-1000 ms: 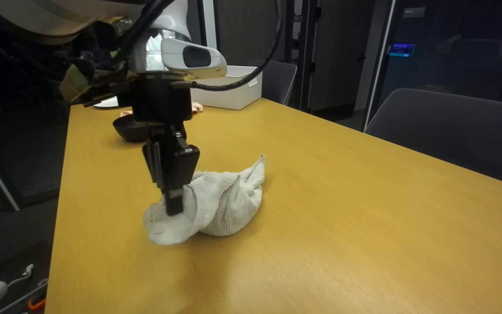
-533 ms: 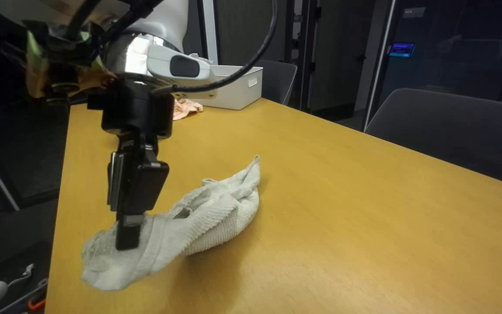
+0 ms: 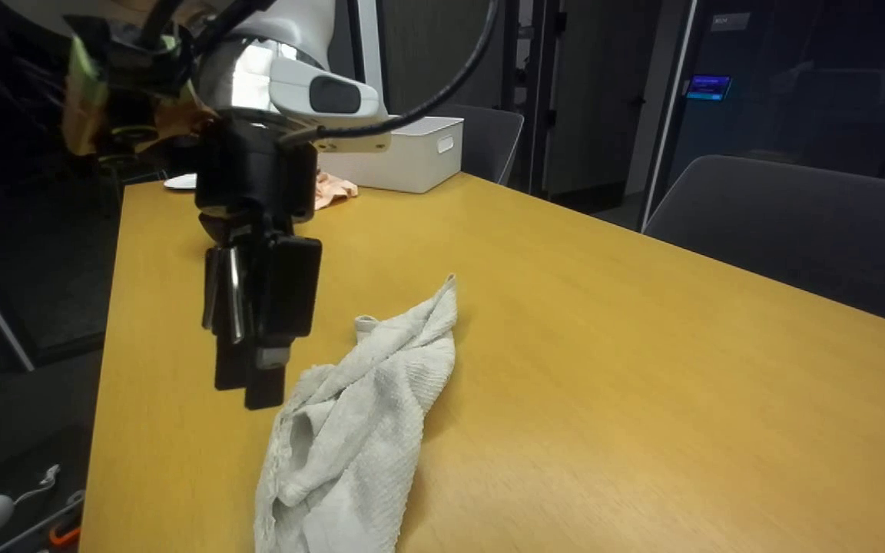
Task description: Unfold the towel on the right.
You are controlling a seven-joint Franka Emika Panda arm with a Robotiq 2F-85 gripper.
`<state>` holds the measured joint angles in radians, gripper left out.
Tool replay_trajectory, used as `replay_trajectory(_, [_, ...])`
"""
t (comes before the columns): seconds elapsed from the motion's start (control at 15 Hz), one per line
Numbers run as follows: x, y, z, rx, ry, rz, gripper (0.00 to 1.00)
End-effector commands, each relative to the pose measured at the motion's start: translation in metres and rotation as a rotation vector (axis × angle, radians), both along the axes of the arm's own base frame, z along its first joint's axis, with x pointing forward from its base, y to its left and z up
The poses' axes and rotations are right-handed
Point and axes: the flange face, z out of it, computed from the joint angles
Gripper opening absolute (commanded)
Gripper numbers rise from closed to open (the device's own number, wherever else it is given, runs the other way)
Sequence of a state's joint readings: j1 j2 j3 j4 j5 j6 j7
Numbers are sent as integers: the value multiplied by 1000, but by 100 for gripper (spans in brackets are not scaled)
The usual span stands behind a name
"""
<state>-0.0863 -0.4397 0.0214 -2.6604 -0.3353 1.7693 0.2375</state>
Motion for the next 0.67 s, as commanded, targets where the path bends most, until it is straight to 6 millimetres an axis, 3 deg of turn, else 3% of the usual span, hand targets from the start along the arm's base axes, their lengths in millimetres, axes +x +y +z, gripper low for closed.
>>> replay_trajectory(0.0, [27,20,19,88,-178,14,96])
replay_trajectory(0.27, [57,56,2,166,-336,88,100])
replay_trajectory(0.6, [60,77,-24,234,-351,191,100])
